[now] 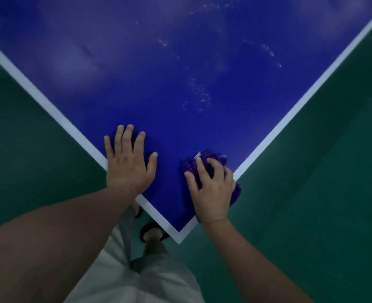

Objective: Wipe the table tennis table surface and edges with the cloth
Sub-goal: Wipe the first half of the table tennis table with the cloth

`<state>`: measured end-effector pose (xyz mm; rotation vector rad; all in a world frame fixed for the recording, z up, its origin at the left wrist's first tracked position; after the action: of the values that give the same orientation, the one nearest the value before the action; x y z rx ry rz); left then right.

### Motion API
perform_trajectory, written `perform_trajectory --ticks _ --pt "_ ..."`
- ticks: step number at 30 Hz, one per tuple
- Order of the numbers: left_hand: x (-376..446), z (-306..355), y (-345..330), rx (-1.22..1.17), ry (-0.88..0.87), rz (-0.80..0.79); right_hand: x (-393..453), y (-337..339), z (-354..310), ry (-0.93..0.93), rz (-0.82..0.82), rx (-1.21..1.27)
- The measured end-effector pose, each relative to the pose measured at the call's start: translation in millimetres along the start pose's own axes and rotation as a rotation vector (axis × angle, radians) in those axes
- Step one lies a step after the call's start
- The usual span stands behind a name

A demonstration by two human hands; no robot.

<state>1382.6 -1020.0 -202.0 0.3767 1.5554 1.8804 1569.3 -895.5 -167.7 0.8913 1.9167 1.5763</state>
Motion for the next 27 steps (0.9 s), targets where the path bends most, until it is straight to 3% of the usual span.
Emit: perform_trajectory --ticks 4,7,9,12,15,21,25,27 --pt "1.3 -0.4 1.9 -0.041 -0.005 0.039 -60.0 -14.8 -59.7 0.371 -0.025 0.061" --pt "0.3 1.1 0.2 -0.035 -0.016 0.023 -45.8 -12.5 -57.6 0.535 -0.032 0.07" --pt "0.9 0.5 1.0 -0.04 -0.016 0.017 -10.3 -5.5 -39.0 0.524 -0.044 0.028" --pt "1.7 1.1 2.8 -0.063 -0.021 0.01 55.1 1.8 -8.5 0.342 -0.04 -0.011" --pt "2.1 1.9 4.3 -0.044 -0.021 0.002 63.5 -0.8 -6.7 0.231 -0.013 -0.009" --pt "2.1 4.7 4.1 -0.045 -0.012 -0.045 47.8 -5.0 -22.5 0.782 -0.064 -0.013" --pt "2.7 2.0 9.6 -0.119 0.012 -0.017 120.7 7.0 8.0 0.619 0.005 -0.008" --pt "3.0 2.4 12.0 -0.158 0.048 0.003 126.7 11.0 6.0 0.719 0.059 0.015"
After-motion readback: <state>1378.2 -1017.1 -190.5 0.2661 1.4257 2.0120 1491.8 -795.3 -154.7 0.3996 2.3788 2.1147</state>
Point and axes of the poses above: each hand's wrist, its own x-axis towards the middle knuckle, its own y-axis out of the back of the hand, z = x × y, the point moved 9 cm from there along x, towards the middle knuckle, and after that the axes turned 1 degree about -z, right-handed, at the moved point
